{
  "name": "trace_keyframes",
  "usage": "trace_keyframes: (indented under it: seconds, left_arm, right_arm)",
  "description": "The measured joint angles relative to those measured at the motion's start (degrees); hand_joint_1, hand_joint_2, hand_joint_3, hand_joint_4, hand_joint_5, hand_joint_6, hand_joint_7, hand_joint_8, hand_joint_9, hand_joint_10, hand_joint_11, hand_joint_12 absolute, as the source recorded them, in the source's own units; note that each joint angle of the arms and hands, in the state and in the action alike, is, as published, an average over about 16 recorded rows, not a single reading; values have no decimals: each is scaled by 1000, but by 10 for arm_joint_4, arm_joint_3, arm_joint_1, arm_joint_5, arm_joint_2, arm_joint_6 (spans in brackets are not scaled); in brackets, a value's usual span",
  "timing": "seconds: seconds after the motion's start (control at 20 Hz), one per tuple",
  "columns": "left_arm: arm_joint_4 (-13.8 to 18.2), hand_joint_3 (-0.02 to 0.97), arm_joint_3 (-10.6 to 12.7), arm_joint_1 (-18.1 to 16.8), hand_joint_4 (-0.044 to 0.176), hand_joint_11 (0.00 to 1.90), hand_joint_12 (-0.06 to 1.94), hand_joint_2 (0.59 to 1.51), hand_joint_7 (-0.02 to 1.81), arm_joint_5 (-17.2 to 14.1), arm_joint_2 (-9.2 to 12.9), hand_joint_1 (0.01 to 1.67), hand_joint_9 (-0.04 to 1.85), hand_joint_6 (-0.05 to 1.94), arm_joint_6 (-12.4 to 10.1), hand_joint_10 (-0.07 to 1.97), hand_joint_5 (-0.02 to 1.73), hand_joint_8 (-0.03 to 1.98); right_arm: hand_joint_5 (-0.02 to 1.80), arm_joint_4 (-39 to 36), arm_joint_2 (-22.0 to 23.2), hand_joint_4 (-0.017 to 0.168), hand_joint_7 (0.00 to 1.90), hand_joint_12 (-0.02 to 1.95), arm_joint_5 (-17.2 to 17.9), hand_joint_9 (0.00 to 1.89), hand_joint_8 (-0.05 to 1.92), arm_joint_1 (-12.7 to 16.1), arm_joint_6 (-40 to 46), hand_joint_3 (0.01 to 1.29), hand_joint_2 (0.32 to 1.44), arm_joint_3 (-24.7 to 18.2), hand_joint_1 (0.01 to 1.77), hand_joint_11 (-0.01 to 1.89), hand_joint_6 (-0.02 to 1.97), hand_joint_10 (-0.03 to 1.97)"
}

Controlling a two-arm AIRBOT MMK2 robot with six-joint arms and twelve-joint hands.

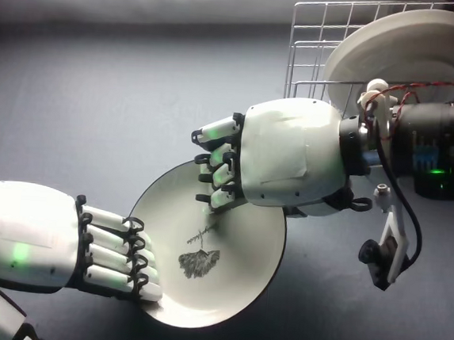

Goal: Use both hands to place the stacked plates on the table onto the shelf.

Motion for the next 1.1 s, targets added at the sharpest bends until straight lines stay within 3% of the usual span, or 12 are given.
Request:
trace_keyframes:
  seconds: [0.3,0.7,1.1]
  left_arm:
    - [-21,16,12,14,-8,17,384,1163,182,-3,-6,15,192,-25,-12,-16,159,-4]
    - [-36,16,20,25,-7,17,361,1165,180,-6,-9,15,190,-23,-18,-14,168,-6]
    - [-44,16,24,29,-6,16,333,1163,182,-9,-12,15,186,-16,-27,-15,178,-8]
  right_arm:
    - [741,8,5,-4,832,1478,6,680,440,6,2,14,1032,-9,1258,406,495,460]
    - [803,22,15,-5,929,1487,1,761,734,6,5,14,998,-27,1266,609,942,807]
    - [846,28,26,-5,981,1493,-7,802,736,0,6,14,976,-41,1270,623,1021,916]
